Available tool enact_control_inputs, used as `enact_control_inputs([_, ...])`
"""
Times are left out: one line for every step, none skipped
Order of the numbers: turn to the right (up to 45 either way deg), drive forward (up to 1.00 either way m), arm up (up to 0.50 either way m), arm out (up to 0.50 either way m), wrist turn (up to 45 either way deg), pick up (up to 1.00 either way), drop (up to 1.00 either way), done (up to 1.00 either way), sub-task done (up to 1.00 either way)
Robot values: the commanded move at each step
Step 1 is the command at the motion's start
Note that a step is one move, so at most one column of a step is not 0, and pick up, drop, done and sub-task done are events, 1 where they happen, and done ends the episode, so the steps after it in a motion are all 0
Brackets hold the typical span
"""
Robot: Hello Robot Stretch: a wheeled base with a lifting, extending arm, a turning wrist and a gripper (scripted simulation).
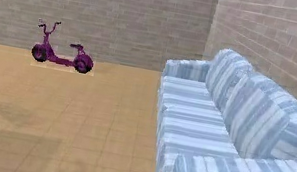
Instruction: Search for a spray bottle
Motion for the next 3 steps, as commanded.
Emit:
enact_control_inputs([-27.0, 0.0, 0.0, 0.0, 0.0, 0.0, 0.0, 0.0, 0.0])
enact_control_inputs([0.0, 1.0, 0.0, 0.0, 0.0, 0.0, 0.0, 0.0, 0.0])
enact_control_inputs([-3.0, 0.0, 0.0, 0.0, 0.0, 0.0, 0.0, 0.0, 0.0])
